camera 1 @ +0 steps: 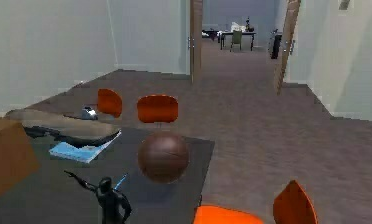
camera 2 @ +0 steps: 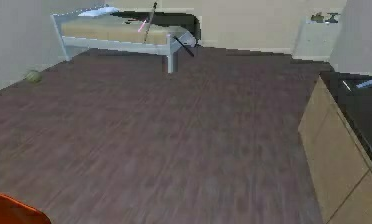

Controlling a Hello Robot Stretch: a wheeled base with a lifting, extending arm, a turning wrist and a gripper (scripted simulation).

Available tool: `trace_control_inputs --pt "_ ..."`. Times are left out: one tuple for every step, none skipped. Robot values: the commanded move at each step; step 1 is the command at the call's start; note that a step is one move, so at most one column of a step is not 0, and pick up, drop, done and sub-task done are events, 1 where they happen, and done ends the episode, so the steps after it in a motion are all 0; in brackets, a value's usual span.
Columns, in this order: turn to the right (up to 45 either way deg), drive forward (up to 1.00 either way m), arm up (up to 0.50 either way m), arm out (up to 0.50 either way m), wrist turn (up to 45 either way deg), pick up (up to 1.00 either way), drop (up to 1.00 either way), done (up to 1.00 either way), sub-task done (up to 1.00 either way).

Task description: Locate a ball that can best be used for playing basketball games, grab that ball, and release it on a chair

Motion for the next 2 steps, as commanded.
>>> trace_control_inputs --pt "-45.0 0.0 0.0 0.0 0.0 0.0 0.0 0.0 0.0" --pt "-45.0 0.0 0.0 0.0 0.0 0.0 0.0 0.0 0.0"
